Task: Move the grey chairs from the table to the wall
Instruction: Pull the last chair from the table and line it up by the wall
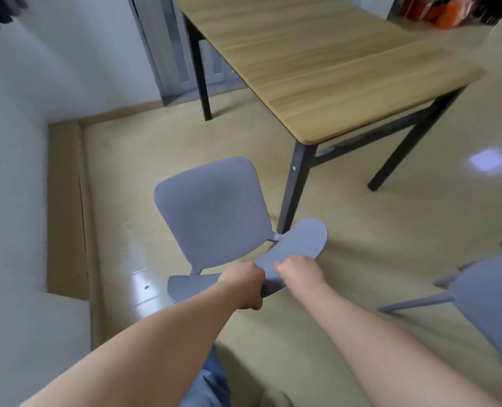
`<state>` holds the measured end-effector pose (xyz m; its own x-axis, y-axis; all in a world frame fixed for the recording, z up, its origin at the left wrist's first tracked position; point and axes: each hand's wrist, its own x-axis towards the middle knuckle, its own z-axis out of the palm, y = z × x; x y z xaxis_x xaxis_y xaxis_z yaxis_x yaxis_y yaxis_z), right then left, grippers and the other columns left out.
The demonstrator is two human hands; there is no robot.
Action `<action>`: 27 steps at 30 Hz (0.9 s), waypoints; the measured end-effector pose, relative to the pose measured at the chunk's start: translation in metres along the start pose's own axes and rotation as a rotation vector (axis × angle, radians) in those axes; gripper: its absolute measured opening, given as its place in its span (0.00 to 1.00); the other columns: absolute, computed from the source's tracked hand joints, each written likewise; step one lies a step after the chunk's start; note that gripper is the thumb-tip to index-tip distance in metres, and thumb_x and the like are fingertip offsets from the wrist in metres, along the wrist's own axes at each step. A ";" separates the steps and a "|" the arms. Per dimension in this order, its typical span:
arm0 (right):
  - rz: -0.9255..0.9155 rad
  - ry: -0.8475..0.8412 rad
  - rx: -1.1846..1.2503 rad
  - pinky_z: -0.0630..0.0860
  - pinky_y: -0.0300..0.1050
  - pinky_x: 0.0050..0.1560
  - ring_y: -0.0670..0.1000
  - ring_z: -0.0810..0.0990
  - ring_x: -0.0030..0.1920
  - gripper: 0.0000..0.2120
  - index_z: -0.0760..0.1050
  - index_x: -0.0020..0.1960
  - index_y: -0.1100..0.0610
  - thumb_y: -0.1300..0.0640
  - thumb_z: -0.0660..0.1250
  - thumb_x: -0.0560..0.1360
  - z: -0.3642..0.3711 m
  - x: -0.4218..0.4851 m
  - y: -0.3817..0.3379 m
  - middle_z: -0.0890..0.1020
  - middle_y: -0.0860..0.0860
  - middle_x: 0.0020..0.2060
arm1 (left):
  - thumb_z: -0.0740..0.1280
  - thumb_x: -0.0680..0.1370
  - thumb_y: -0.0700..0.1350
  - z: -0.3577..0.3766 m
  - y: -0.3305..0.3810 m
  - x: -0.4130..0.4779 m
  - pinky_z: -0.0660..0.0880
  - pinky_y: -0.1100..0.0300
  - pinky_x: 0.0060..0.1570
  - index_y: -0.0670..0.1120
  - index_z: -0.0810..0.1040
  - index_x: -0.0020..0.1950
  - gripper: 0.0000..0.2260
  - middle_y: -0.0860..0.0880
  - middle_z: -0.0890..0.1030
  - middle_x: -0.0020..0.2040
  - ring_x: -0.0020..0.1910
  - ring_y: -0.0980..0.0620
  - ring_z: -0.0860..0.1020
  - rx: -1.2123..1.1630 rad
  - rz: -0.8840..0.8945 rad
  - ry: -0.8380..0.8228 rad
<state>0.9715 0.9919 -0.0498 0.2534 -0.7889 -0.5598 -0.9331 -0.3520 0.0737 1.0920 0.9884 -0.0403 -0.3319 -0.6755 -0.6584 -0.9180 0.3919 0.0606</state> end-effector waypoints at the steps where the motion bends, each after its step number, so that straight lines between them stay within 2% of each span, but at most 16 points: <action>1: 0.018 -0.006 0.007 0.52 0.40 0.27 0.59 0.77 0.61 0.16 0.71 0.63 0.62 0.70 0.59 0.76 0.008 -0.014 0.008 0.58 0.51 0.29 | 0.63 0.72 0.39 0.002 0.017 -0.005 0.62 0.63 0.25 0.45 0.62 0.28 0.14 0.50 0.64 0.29 0.25 0.53 0.63 -0.007 0.008 -0.004; 3: 0.055 -0.025 0.036 0.53 0.40 0.27 0.59 0.77 0.58 0.15 0.72 0.60 0.60 0.69 0.59 0.76 0.025 -0.046 0.030 0.58 0.50 0.29 | 0.64 0.71 0.40 0.005 0.055 -0.014 0.62 0.63 0.26 0.45 0.63 0.28 0.14 0.50 0.64 0.29 0.25 0.53 0.63 -0.004 0.040 -0.027; 5: 0.103 -0.030 0.107 0.63 0.42 0.31 0.59 0.74 0.51 0.09 0.72 0.49 0.58 0.70 0.59 0.75 0.033 -0.071 0.043 0.58 0.51 0.29 | 0.65 0.71 0.41 0.007 0.080 -0.018 0.60 0.64 0.25 0.45 0.63 0.28 0.15 0.50 0.64 0.29 0.25 0.53 0.62 0.003 0.061 -0.040; 7: 0.160 0.086 0.152 0.72 0.44 0.47 0.56 0.77 0.51 0.04 0.75 0.46 0.61 0.67 0.65 0.72 0.046 -0.097 0.056 0.61 0.52 0.27 | 0.66 0.71 0.43 0.008 0.111 -0.022 0.60 0.63 0.25 0.45 0.63 0.28 0.15 0.50 0.64 0.29 0.25 0.53 0.62 0.005 0.110 -0.035; 8: 0.207 0.183 0.175 0.74 0.42 0.53 0.54 0.80 0.52 0.08 0.79 0.47 0.62 0.63 0.71 0.68 0.054 -0.104 0.061 0.68 0.54 0.27 | 0.66 0.71 0.43 0.009 0.121 -0.023 0.60 0.63 0.25 0.45 0.63 0.28 0.15 0.50 0.64 0.29 0.25 0.53 0.62 0.001 0.124 -0.042; 9: 0.265 0.232 0.188 0.73 0.40 0.59 0.52 0.81 0.55 0.12 0.80 0.49 0.61 0.61 0.74 0.66 0.063 -0.115 0.067 0.78 0.57 0.33 | 0.66 0.71 0.44 0.011 0.134 -0.025 0.60 0.63 0.25 0.45 0.63 0.28 0.16 0.50 0.64 0.29 0.26 0.53 0.62 0.002 0.148 -0.047; 10: 0.291 0.196 0.204 0.67 0.40 0.67 0.52 0.77 0.63 0.14 0.79 0.55 0.61 0.62 0.70 0.70 0.070 -0.125 0.070 0.82 0.58 0.47 | 0.67 0.71 0.45 0.013 0.143 -0.026 0.60 0.63 0.25 0.45 0.63 0.28 0.16 0.50 0.64 0.29 0.26 0.53 0.62 0.007 0.166 -0.056; 11: 0.311 0.124 0.250 0.57 0.43 0.74 0.54 0.67 0.72 0.16 0.74 0.62 0.61 0.64 0.63 0.75 0.079 -0.133 0.071 0.78 0.58 0.61 | 0.67 0.71 0.45 0.016 0.150 -0.027 0.60 0.63 0.25 0.45 0.64 0.29 0.16 0.50 0.64 0.29 0.26 0.53 0.63 0.014 0.181 -0.066; 12: 0.352 0.046 0.321 0.49 0.46 0.77 0.55 0.57 0.77 0.19 0.69 0.68 0.60 0.66 0.56 0.77 0.085 -0.142 0.072 0.71 0.56 0.69 | 0.67 0.71 0.46 0.019 0.155 -0.029 0.60 0.63 0.25 0.45 0.64 0.29 0.15 0.50 0.64 0.30 0.27 0.52 0.64 0.019 0.192 -0.078; 14: 0.460 0.087 0.450 0.43 0.49 0.77 0.54 0.46 0.79 0.22 0.67 0.71 0.57 0.66 0.52 0.78 0.092 -0.157 0.072 0.60 0.52 0.76 | 0.67 0.71 0.46 0.023 0.161 -0.031 0.60 0.63 0.25 0.44 0.65 0.31 0.14 0.50 0.64 0.30 0.29 0.51 0.66 0.008 0.189 -0.083; 19: 0.684 0.243 0.740 0.49 0.50 0.76 0.52 0.45 0.79 0.18 0.75 0.64 0.54 0.54 0.52 0.80 0.081 -0.155 0.058 0.52 0.51 0.79 | 0.68 0.71 0.46 0.017 0.150 -0.031 0.59 0.64 0.26 0.45 0.64 0.30 0.15 0.50 0.64 0.30 0.28 0.52 0.64 -0.101 0.170 -0.067; 21: 0.756 0.266 0.834 0.53 0.50 0.75 0.53 0.45 0.79 0.17 0.74 0.64 0.54 0.52 0.55 0.79 0.073 -0.150 0.048 0.47 0.52 0.79 | 0.68 0.72 0.48 0.012 0.137 -0.032 0.66 0.62 0.32 0.44 0.71 0.39 0.10 0.49 0.71 0.35 0.37 0.50 0.71 -0.138 0.204 -0.093; 22: 0.789 0.263 0.867 0.57 0.50 0.73 0.54 0.46 0.79 0.19 0.70 0.67 0.53 0.52 0.57 0.78 0.072 -0.147 0.044 0.45 0.53 0.79 | 0.69 0.73 0.49 0.011 0.130 -0.032 0.70 0.60 0.39 0.44 0.74 0.47 0.10 0.48 0.76 0.42 0.45 0.48 0.74 -0.172 0.222 -0.130; 24: 0.825 0.196 1.025 0.67 0.49 0.65 0.55 0.55 0.77 0.27 0.58 0.75 0.49 0.52 0.59 0.77 0.070 -0.142 0.034 0.48 0.54 0.78 | 0.67 0.74 0.47 0.004 0.117 -0.035 0.70 0.56 0.55 0.47 0.72 0.64 0.18 0.48 0.78 0.59 0.61 0.46 0.74 -0.236 0.235 -0.202; 26: 0.835 0.168 1.387 0.73 0.48 0.55 0.57 0.72 0.64 0.34 0.45 0.77 0.44 0.55 0.59 0.77 0.064 -0.135 0.023 0.63 0.54 0.74 | 0.62 0.76 0.44 -0.003 0.109 -0.036 0.68 0.55 0.61 0.49 0.71 0.67 0.19 0.48 0.76 0.65 0.66 0.45 0.71 -0.303 0.228 -0.252; 27: 0.875 0.225 1.576 0.75 0.47 0.53 0.57 0.76 0.57 0.37 0.42 0.77 0.42 0.58 0.58 0.77 0.058 -0.132 0.016 0.69 0.54 0.69 | 0.58 0.77 0.42 -0.006 0.107 -0.036 0.69 0.54 0.63 0.50 0.72 0.68 0.19 0.47 0.75 0.65 0.66 0.44 0.71 -0.330 0.216 -0.268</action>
<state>0.9081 1.1193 -0.0227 -0.4869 -0.5567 -0.6730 -0.1091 0.8033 -0.5855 1.0040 1.0511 -0.0059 -0.4952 -0.3982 -0.7722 -0.8683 0.2576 0.4240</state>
